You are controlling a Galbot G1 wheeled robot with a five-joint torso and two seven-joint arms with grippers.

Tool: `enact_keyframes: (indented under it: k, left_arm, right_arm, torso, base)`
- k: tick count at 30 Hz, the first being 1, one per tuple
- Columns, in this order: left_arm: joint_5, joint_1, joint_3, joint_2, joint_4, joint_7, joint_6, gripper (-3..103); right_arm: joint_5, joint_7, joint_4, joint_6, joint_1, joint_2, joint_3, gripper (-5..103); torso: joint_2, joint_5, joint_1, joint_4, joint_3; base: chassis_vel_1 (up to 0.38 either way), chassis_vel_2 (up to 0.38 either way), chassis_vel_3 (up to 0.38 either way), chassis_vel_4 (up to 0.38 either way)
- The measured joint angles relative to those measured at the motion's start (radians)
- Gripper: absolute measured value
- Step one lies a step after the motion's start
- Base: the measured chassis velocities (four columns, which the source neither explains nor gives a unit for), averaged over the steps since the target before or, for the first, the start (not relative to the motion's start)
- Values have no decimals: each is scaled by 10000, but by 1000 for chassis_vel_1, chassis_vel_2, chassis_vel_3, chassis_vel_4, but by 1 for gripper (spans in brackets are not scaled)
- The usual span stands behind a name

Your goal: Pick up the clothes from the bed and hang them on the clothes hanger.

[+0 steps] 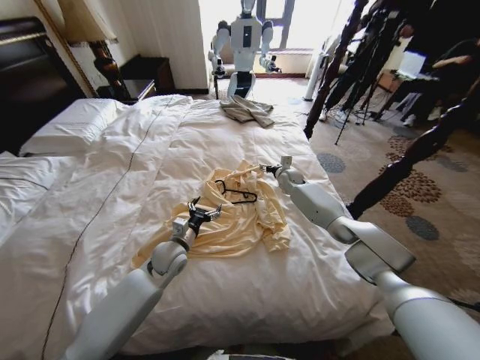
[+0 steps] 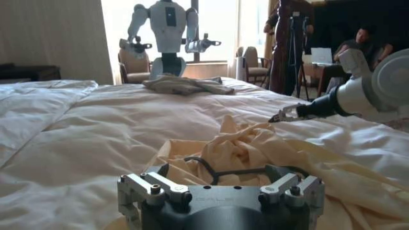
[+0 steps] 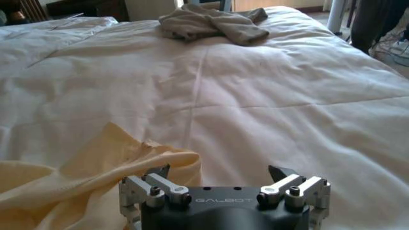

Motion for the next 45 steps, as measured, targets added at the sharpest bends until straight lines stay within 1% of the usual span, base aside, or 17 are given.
enact_keyframes:
  k: [9, 13, 15, 18, 19, 21, 23, 26, 27, 29, 31, 33, 36, 38, 41, 43, 45]
  left_arm:
    - [-65, -24, -1, 6, -18, -12, -25, 100]
    - [-71, 38, -36, 53, -62, -28, -77, 100]
    - [-75, 36, -41, 72, -68, -28, -85, 100]
    - [-124, 5, -43, 106, -71, -31, -97, 100]
    - [-124, 5, -43, 106, -71, -31, -97, 100]
    - [-137, 9, -58, 141, -105, -59, -117, 100]
    - [-139, 18, -71, 158, -122, -78, -121, 100]
    - [-147, 43, -98, 199, -155, -169, -125, 100]
    - [-147, 43, -98, 199, -155, -169, -125, 100]
    - [-150, 30, -94, 198, -156, -235, -148, 100]
    - [-157, 22, -88, 195, -156, -254, -149, 100]
    - [-164, 13, -81, 194, -166, -274, -149, 100]
    - [-170, 18, -94, 192, -202, -298, -149, 100]
    - [-170, 25, -104, 187, -209, -299, -150, 100]
    - [-159, 50, -141, 125, -214, -305, -150, 100]
    - [-155, 52, -140, 103, -215, -302, -150, 100]
    - [-147, 66, -140, 30, -232, -309, -150, 100]
  right_arm:
    - [-223, -376, -623, 88, -90, 385, 65, 100]
    - [-507, -686, -1228, 185, 26, 851, 417, 80]
    - [-582, -753, -1291, 218, 25, 933, 443, 80]
    - [-676, -829, -1306, 238, -64, 1044, 541, 63]
    - [-676, -829, -1306, 238, -64, 1044, 541, 63]
    - [-721, -781, -1360, 246, -160, 1186, 682, 52]
    - [-753, -767, -1369, 266, -202, 1218, 721, 52]
    - [-787, -716, -1203, 303, -323, 1156, 728, 36]
    - [-787, -716, -1203, 303, -323, 1156, 728, 36]
    - [-787, -604, -1133, 348, -367, 1119, 736, 25]
    - [-787, -562, -1101, 373, -380, 1099, 736, 20]
    - [-784, -495, -946, 429, -410, 990, 705, 14]
    - [-697, -232, -253, 483, -473, 518, 490, -2]
    - [-676, -191, -31, 505, -479, 345, 408, -2]
    - [-621, -97, 1093, 608, -469, -644, -289, -2]
    - [-582, -73, 1361, 608, -462, -818, -465, -2]
    - [-296, 93, 2619, 591, -432, -1563, -1234, -2]
  torso:
    - [0, 0, -1, 0, -1]
    - [0, -2, -1, 4, -1]
    - [0, 0, -1, 6, -1]
    - [0, -2, -1, 0, -2]
    - [0, -2, -1, 0, -2]
    - [0, -1, -1, 1, -2]
    - [0, -1, -1, 2, -2]
    - [0, -2, -1, 4, -2]
    - [0, -2, -1, 4, -2]
    - [1, -1, -1, 2, -2]
    - [0, 0, -1, 2, -2]
    - [0, -1, -1, 3, -2]
    - [0, -1, -1, 4, -2]
    - [0, 1, -1, 4, -2]
    - [0, 1, -1, -1, -2]
    - [0, 3, 0, 0, -1]
    - [1, 1, -1, 1, -2]
  base:
    - [0, 0, 0, 0]
    - [0, 0, 0, 0]
    - [0, 0, 0, 0]
    - [0, 0, 0, 0]
    - [0, 0, 0, 0]
    - [0, 0, 0, 0]
    - [0, 0, 0, 0]
    - [0, 0, 0, 0]
    - [0, 0, 0, 0]
    - [0, 0, 0, 0]
    - [0, 0, 0, 0]
    - [0, 0, 0, 0]
    - [0, 0, 0, 0]
    - [0, 0, 0, 0]
    - [0, 0, 0, 0]
    - [0, 0, 0, 0]
    - [0, 0, 0, 0]
